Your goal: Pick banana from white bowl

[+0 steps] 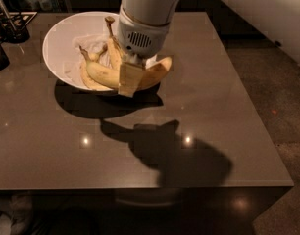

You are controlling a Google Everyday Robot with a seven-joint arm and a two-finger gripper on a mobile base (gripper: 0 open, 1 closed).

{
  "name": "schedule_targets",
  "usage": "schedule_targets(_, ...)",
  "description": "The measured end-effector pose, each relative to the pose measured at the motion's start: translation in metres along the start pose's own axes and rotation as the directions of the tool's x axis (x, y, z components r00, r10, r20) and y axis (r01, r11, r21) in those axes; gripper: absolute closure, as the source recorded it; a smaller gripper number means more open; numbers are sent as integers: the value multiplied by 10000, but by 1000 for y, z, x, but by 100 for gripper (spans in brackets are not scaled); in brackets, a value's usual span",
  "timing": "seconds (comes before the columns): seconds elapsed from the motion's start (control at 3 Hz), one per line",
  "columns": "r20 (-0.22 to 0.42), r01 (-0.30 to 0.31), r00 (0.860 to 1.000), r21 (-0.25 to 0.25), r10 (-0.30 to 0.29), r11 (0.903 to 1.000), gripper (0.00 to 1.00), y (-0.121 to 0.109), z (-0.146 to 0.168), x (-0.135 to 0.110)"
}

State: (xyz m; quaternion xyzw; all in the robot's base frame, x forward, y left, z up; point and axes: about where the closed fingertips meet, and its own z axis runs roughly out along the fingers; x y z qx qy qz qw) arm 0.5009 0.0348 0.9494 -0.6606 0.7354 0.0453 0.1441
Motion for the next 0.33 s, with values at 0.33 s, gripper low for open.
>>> schedule_targets(0.33,111,-562,9983,-203,564,9982,100,32,-2,12)
